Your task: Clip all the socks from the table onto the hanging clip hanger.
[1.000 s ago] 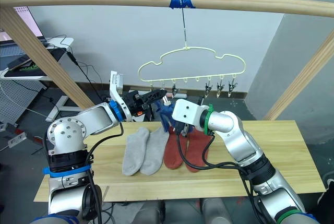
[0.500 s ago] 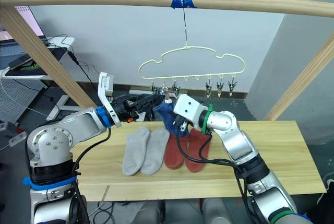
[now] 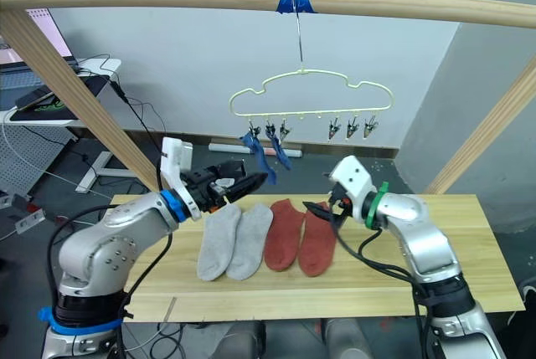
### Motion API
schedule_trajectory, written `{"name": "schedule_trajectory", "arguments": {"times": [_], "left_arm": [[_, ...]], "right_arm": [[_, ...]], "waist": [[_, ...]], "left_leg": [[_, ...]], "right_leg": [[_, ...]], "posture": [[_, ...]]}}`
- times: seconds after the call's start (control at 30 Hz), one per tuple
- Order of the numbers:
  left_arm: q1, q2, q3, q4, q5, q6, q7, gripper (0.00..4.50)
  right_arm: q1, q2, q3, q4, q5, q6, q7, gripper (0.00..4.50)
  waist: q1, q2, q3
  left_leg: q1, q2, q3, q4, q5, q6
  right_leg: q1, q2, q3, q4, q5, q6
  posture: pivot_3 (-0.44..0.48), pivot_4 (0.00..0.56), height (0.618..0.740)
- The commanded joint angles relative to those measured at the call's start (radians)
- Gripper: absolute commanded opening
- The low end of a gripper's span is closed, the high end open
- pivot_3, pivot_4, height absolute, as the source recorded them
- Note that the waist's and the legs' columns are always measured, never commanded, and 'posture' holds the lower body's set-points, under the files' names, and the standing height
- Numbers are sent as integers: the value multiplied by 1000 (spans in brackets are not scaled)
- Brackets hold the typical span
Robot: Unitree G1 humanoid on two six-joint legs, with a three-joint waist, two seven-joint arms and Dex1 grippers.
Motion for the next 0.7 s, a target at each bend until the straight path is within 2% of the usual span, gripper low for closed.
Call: {"name": "schedule_trajectory", "arguments": {"times": [0.03,0.13,0.23,0.4,0.57,0.7], "left_arm": [[0,-30,-38,-43,97,-140,0,4500],[12,-77,-81,-5,195,-270,12,4500],[10,-127,-112,16,238,-329,10,3977],[-19,-168,-180,83,364,-433,25,2475],[-77,-247,-170,224,441,-545,77,2475],[-114,-264,-189,318,485,-626,53,2475]], "right_arm": [[9,1,-101,-139,178,69,30,4486],[36,-33,-138,-187,226,76,39,4486],[41,-38,-173,-216,295,107,8,4500],[58,-39,-179,-254,339,116,-37,4500],[44,-22,-173,-285,387,123,-77,4500],[26,-21,-175,-285,424,125,-92,4500]], "waist": [[-1,0,0],[-1,0,0],[-1,0,0],[-3,0,0],[-4,0,0],[-4,0,0]], "left_leg": [[0,0,0,0,0,0],[1,0,0,1,0,0],[0,0,1,1,0,0],[0,0,1,1,0,0],[0,0,1,2,0,0],[0,0,1,2,0,0]], "right_leg": [[0,0,0,0,0,0],[0,1,0,0,-2,-4],[1,0,1,-1,-2,-4],[1,0,0,0,-1,-2],[1,0,1,0,0,0],[1,1,1,0,1,1]], "posture": [[-79,156,740],[-89,156,740],[-97,162,740],[-105,156,740],[-114,155,740],[-117,154,740]]}}
